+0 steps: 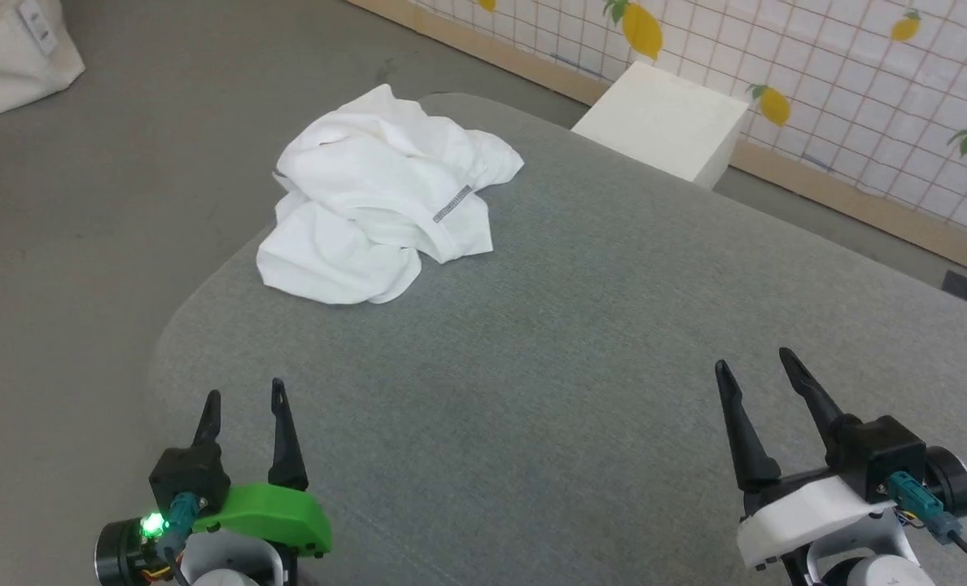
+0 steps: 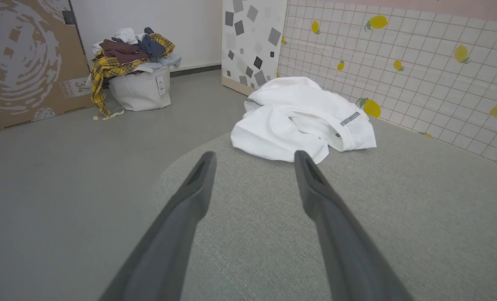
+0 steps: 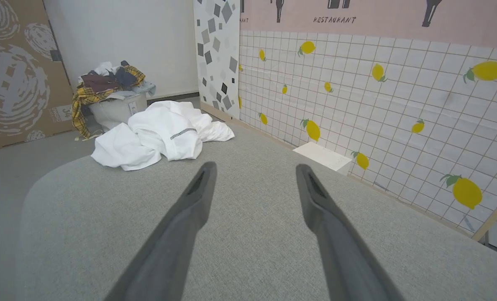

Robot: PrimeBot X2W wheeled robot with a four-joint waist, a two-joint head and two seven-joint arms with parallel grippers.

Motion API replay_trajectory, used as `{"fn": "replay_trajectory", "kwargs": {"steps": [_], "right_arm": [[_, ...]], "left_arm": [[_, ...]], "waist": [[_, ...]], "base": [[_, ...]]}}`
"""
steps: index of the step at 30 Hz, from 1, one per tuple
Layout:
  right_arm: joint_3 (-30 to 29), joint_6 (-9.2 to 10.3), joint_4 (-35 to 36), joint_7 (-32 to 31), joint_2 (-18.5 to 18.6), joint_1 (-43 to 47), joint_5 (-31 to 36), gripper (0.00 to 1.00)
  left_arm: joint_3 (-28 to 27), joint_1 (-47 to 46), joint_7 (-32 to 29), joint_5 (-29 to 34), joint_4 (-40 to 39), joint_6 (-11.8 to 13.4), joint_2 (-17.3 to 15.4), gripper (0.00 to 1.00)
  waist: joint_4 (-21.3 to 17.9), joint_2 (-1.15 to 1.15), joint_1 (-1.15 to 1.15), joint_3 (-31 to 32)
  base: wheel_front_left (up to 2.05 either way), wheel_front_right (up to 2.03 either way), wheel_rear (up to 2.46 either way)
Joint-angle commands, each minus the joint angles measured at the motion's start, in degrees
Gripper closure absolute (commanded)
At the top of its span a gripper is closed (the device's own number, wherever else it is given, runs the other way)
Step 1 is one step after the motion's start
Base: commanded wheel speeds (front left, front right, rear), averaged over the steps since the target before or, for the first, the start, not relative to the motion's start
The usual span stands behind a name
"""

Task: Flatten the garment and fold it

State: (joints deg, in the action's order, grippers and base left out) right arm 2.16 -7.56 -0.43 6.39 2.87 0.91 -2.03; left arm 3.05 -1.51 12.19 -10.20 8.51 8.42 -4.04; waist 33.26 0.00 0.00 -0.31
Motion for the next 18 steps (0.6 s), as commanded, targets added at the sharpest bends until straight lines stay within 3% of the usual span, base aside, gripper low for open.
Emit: {"fn": "replay_trajectory", "kwargs": {"steps": [1,18], "right_arm": [[0.12,0.06,0.39,0.59,0.00,-0.16,-0.37,0.00],[0.07,0.07,0.59,1.64,0.00,-0.09,-0.86,0.00]], "left_arm": [[0.17,-1.03,0.56,-1.12,0.33,0.48,-0.27,0.00],[0.25,-1.81,2.55,-2.92,1.56,2.10,-0.45,0.00]], "waist": [[0.99,0.00,0.00,-0.08],[6.27,0.00,0.00,-0.96]], "base": [[-0.04,-0.04,-0.04],[-0.02,-0.02,-0.02]]}}
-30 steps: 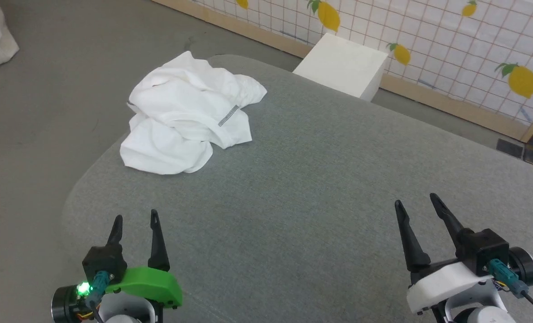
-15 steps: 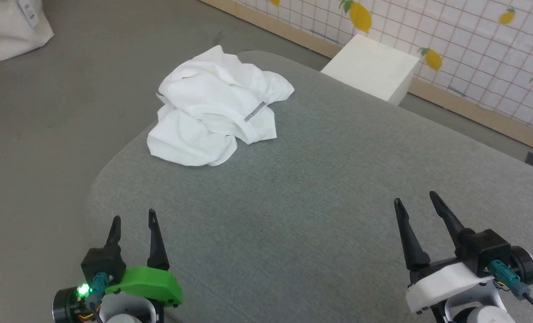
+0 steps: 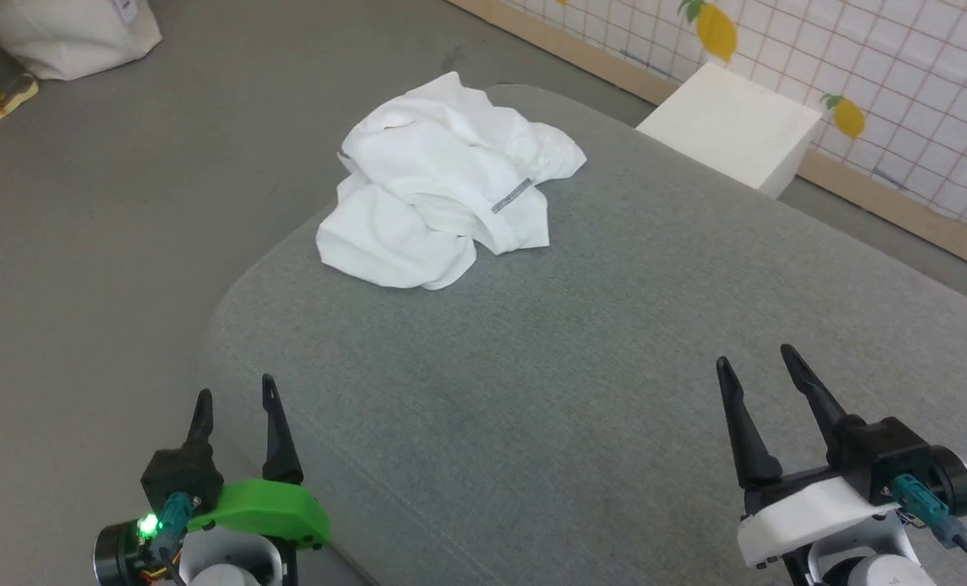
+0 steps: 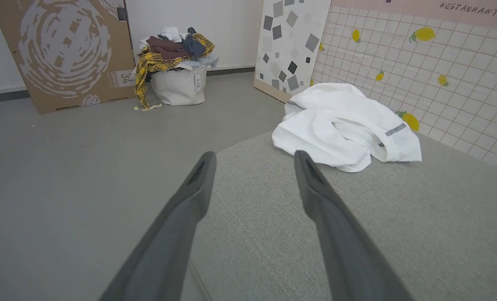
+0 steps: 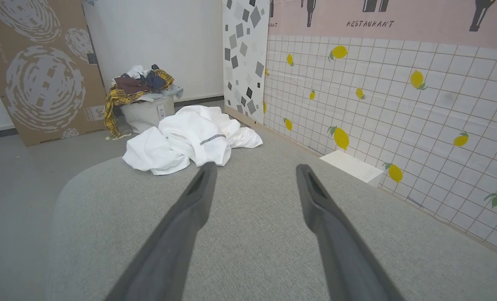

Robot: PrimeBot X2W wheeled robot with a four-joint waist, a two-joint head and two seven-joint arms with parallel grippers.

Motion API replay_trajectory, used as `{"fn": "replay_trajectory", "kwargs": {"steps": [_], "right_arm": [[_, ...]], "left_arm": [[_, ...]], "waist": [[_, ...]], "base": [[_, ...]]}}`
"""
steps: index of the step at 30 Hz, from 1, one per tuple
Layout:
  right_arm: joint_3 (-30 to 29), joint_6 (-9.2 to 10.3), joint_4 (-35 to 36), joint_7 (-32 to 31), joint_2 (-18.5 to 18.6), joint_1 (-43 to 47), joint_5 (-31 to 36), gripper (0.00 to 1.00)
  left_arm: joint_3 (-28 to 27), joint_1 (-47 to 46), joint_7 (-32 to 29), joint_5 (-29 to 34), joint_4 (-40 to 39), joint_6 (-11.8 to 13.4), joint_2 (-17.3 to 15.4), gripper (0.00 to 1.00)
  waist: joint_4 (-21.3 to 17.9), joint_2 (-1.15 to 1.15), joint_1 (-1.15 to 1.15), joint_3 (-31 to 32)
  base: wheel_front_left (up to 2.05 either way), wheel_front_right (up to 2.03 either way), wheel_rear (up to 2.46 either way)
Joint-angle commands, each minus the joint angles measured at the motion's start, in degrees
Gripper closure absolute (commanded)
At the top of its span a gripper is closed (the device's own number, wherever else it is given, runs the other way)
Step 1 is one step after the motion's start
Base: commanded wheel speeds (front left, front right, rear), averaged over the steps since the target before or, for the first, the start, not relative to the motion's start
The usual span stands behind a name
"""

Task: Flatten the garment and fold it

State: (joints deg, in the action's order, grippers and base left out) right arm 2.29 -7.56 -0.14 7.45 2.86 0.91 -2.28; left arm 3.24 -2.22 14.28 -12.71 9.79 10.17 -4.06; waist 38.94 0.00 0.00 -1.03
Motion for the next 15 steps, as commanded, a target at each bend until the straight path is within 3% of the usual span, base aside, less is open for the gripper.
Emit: {"fn": "replay_trajectory", "kwargs": {"steps": [1,8,15], "right_arm": [[-0.17,0.07,0.19,0.61,0.01,0.05,-0.64,0.00],[-0.39,0.08,1.58,-1.12,0.01,-0.65,1.33,0.00],[1.33,0.08,6.02,-4.50,0.01,-4.81,5.89,0.00]], "left_arm": [[0.14,-1.49,0.59,-0.72,0.51,0.20,-0.46,0.00],[0.44,-9.95,-1.27,-3.03,4.50,-2.78,-1.48,0.00],[-2.14,-26.95,-6.29,-7.51,12.00,-5.50,-3.65,0.00]], "waist": [[0.97,0.00,0.00,-0.29],[-0.54,0.00,0.00,-4.64],[-8.20,0.00,0.00,-16.87]], "base": [[-0.04,-0.04,-0.04],[-0.02,-0.02,-0.02],[0.00,0.00,0.00]]}}
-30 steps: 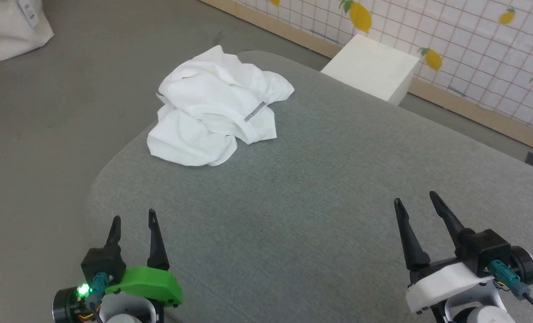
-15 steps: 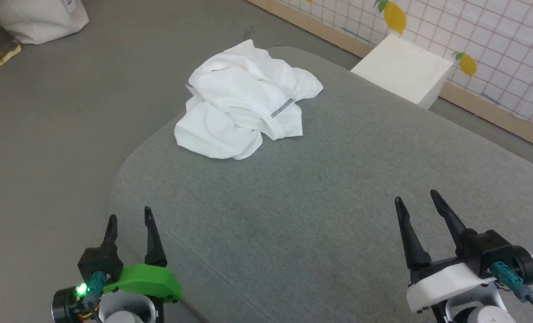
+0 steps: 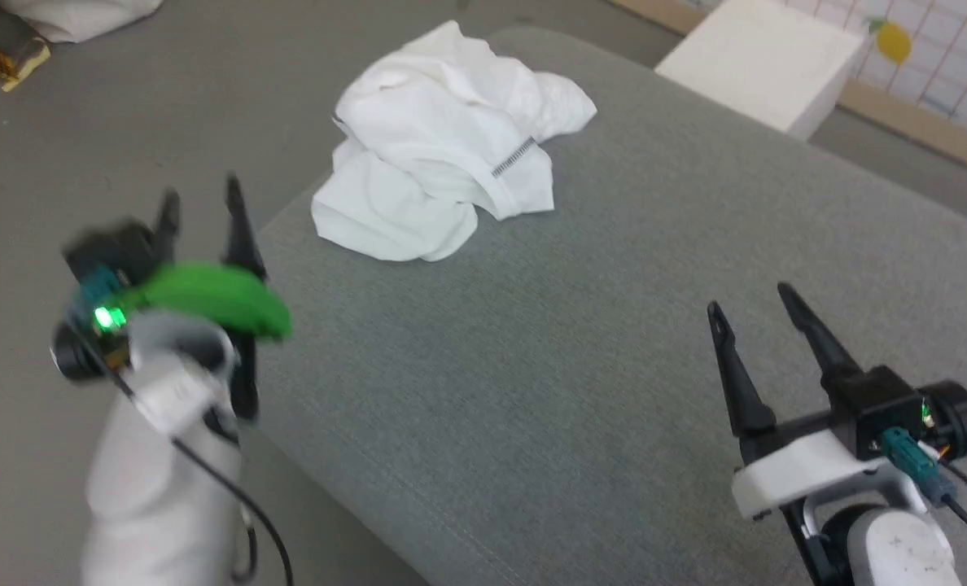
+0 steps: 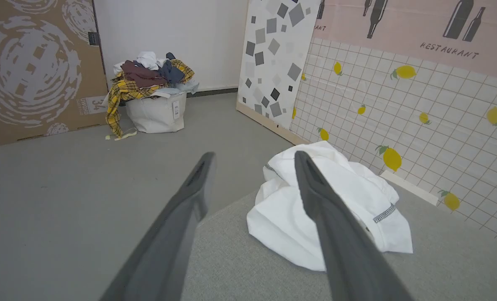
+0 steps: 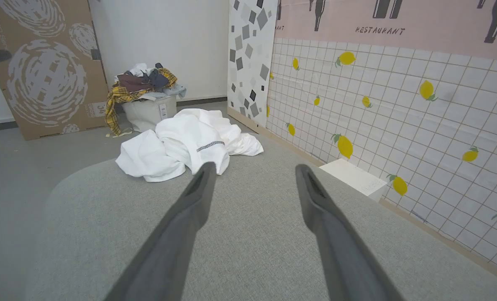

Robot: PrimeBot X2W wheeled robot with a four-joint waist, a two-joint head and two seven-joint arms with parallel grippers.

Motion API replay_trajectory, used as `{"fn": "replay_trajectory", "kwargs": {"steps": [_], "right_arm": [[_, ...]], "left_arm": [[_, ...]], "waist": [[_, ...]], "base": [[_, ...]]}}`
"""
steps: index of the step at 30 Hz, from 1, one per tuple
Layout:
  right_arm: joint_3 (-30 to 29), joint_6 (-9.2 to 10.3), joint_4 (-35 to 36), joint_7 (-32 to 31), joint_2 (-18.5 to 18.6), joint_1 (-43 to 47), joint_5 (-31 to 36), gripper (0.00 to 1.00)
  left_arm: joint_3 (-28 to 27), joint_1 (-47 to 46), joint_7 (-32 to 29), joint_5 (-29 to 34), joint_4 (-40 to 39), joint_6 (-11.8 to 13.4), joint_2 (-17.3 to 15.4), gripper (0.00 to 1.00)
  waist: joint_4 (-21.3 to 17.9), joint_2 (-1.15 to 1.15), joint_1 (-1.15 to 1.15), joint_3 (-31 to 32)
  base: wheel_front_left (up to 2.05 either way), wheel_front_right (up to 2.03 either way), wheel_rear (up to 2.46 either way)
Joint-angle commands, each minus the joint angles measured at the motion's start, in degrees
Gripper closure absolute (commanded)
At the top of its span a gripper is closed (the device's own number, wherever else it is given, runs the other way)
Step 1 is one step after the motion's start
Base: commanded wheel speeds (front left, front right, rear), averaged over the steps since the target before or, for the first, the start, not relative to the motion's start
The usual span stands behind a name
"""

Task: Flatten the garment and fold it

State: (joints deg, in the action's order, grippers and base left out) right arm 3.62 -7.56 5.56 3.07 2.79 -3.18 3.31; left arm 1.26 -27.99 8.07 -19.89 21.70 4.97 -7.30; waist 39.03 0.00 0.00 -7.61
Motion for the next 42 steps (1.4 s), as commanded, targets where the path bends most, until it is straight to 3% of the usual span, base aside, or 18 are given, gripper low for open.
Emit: {"fn": "replay_trajectory", "kwargs": {"steps": [1,7,13,20,24,26,27,28,29,35,39,42], "right_arm": [[0.49,0.08,1.13,-0.65,0.14,-1.52,0.95,0.00],[2.85,0.08,4.23,-2.13,2.68,-6.50,1.33,0.00],[3.54,0.08,6.34,-2.25,4.17,-11.08,0.46,0.00],[3.65,0.08,6.83,-0.65,3.73,-14.02,-0.45,0.00],[2.97,0.08,5.43,1.15,3.07,-14.61,-1.11,0.00],[2.65,0.08,4.58,1.96,2.86,-14.63,-1.33,0.00],[2.34,0.08,3.39,2.84,2.60,-14.58,-1.63,0.00],[2.25,0.08,2.80,3.24,2.44,-14.52,-1.76,0.00],[2.18,0.08,2.15,3.74,2.18,-14.41,-1.94,0.00],[2.02,0.08,-2.36,6.31,0.96,-12.81,-3.08,0.00],[0.88,0.08,-5.00,7.47,0.41,-10.10,-3.72,0.00],[-0.34,0.08,-6.43,7.92,0.19,-7.60,-4.15,0.00]], "left_arm": [[-0.69,-4.00,-1.31,-1.08,1.34,-0.64,-1.03,0.00],[-1.82,-16.41,-8.99,-3.44,7.71,-2.49,-5.02,0.00],[-4.54,-24.11,-16.98,-7.15,11.95,-1.76,-7.40,0.00],[-10.78,-25.93,-27.37,-13.89,15.70,3.13,-8.82,0.00],[-13.91,-22.74,-34.34,-16.83,15.83,7.44,-9.70,0.00],[-14.85,-20.90,-37.03,-18.15,15.03,8.44,-9.52,0.00],[-15.06,-18.81,-39.91,-18.87,14.05,8.88,-9.76,0.24],[-14.95,-17.88,-40.74,-18.74,13.35,9.02,-10.18,0.57],[-14.83,-16.83,-40.81,-18.12,12.08,9.24,-11.06,1.00],[-14.95,-14.02,-28.23,-10.99,3.67,10.07,-16.65,1.00],[-12.67,-14.84,-18.48,-5.94,-0.02,7.63,-19.74,1.00],[-9.74,-17.49,-12.79,-3.25,-1.00,4.39,-21.26,1.00]], "waist": [[-9.71,0.00,0.00,-12.65],[-16.85,0.00,0.00,-24.42],[-21.93,0.00,0.00,-33.48],[-26.28,0.00,0.00,-38.91],[-28.51,0.00,0.00,-39.61],[-29.02,0.00,0.00,-38.89],[-29.38,0.00,0.00,-37.28],[-29.48,0.00,0.00,-36.30],[-29.58,0.00,0.00,-35.03],[-29.95,0.00,0.00,-24.62],[-30.23,0.00,0.00,-16.29],[-30.71,0.00,0.00,-10.35]], "base": [[0.00,0.00,0.00],[0.00,0.00,0.00],[0.00,0.00,0.00],[0.00,0.00,0.00],[0.00,0.00,0.00],[0.00,0.00,0.00],[0.00,0.00,0.00],[0.00,0.00,0.00],[0.00,0.00,0.00],[0.00,0.00,0.00],[0.00,0.00,0.00],[0.00,0.00,0.00]]}}
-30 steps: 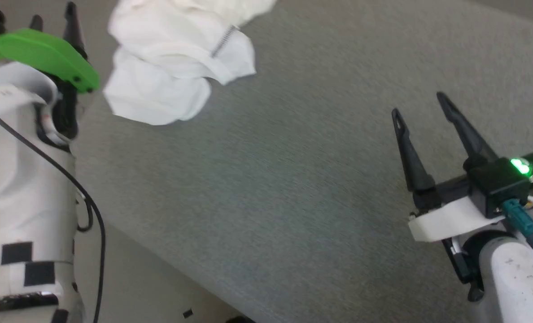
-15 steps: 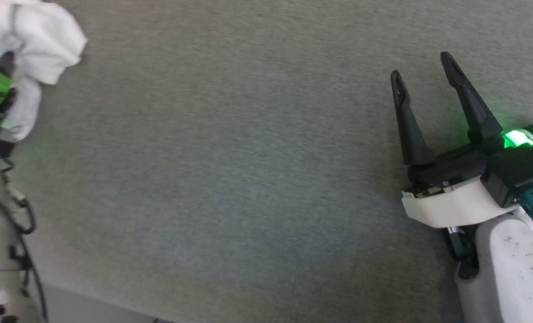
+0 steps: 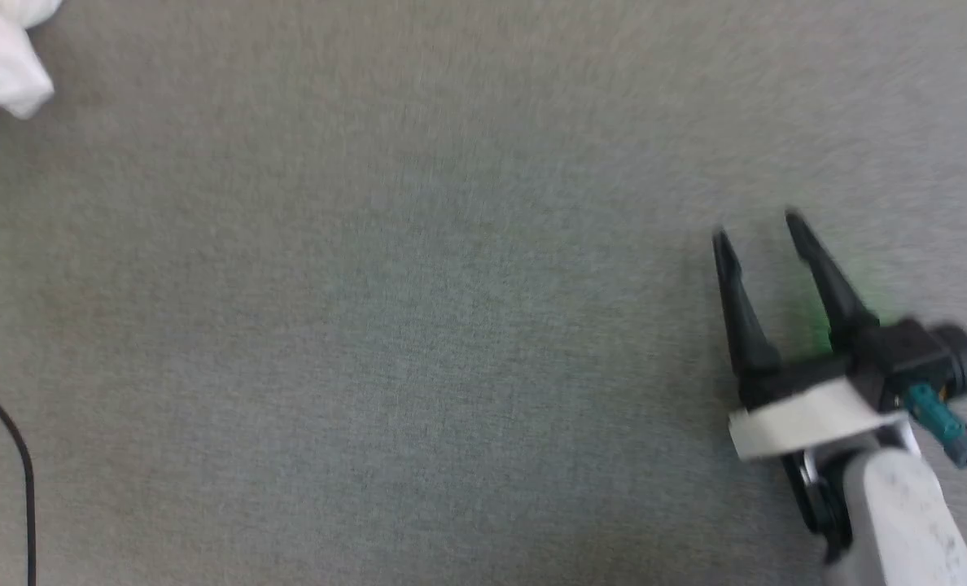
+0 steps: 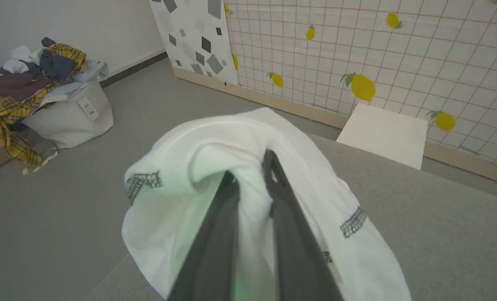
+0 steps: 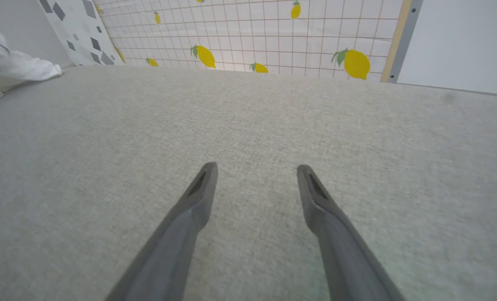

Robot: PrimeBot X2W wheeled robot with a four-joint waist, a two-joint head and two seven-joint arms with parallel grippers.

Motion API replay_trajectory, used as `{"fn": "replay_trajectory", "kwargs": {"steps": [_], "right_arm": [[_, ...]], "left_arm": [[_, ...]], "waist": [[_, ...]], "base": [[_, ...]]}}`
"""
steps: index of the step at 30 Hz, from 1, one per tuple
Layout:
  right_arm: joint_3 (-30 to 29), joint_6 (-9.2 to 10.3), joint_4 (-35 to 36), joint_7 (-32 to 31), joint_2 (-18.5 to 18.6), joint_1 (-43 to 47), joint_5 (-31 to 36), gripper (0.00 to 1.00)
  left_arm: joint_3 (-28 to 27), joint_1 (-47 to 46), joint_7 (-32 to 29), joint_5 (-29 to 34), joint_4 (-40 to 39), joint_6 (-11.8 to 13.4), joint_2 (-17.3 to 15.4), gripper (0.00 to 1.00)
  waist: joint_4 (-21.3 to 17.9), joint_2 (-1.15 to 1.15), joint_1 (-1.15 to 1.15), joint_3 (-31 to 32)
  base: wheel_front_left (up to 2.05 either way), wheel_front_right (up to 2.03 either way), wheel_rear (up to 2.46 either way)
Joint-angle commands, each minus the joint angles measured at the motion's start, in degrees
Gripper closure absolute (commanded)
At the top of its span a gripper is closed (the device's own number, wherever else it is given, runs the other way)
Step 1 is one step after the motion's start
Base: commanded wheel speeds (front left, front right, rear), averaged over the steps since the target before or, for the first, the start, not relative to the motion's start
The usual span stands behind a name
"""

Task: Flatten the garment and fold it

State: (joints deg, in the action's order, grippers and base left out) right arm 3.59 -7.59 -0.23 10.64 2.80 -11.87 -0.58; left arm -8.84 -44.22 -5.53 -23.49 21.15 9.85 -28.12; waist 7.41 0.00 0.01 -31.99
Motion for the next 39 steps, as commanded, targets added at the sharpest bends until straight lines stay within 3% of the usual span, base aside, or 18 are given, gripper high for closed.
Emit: {"fn": "replay_trajectory", "kwargs": {"steps": [1,5,9,20,24,28,32,39], "right_arm": [[-0.66,0.10,-0.86,0.37,0.15,1.85,-0.42,0.00],[-1.58,0.10,-1.70,0.51,0.11,4.81,-2.42,0.00],[-1.82,0.10,-1.72,0.23,0.10,6.90,-3.48,0.00],[-0.94,0.10,-0.03,-2.07,0.09,10.83,-4.02,0.00],[-1.31,0.10,0.78,-3.14,0.09,12.07,-3.87,0.00],[-1.47,0.10,1.34,-3.99,0.09,13.14,-3.85,0.00],[-1.37,0.10,1.77,-4.68,0.09,13.82,-3.92,0.00],[-0.71,0.10,1.71,-5.73,0.08,14.01,-4.25,0.00]], "left_arm": [[1.44,-2.17,2.12,0.95,-0.70,-1.63,-0.63,1.00],[6.71,-6.27,6.90,3.56,-0.99,-5.85,-0.16,1.00],[11.79,-9.77,8.98,4.81,-1.36,-8.61,2.93,1.00],[23.19,-8.98,6.69,0.97,-3.23,-14.36,15.71,1.00],[27.75,-4.10,2.48,-3.44,-3.08,-15.74,20.86,1.00],[31.64,1.94,-3.18,-8.85,-0.29,-16.41,23.37,1.00],[36.25,8.24,-10.19,-12.22,4.60,-16.56,24.27,1.00],[42.45,16.88,-23.84,-13.47,14.95,-13.67,24.47,1.00]], "waist": [[0.80,0.00,-0.01,15.40],[-0.19,0.00,-0.01,21.31],[-2.03,0.00,-0.01,25.39],[-10.29,0.00,-0.01,31.62],[-13.83,0.00,-0.01,32.43],[-16.33,0.00,-0.01,32.59],[-17.90,0.00,-0.01,32.42],[-19.39,0.00,-0.01,32.20]], "base": [[0.00,0.00,0.00],[0.00,0.00,0.00],[0.00,0.00,0.00],[0.00,0.00,0.00],[0.00,0.00,0.00],[0.00,0.00,0.00],[0.00,0.00,0.00],[0.00,0.00,0.00]]}}
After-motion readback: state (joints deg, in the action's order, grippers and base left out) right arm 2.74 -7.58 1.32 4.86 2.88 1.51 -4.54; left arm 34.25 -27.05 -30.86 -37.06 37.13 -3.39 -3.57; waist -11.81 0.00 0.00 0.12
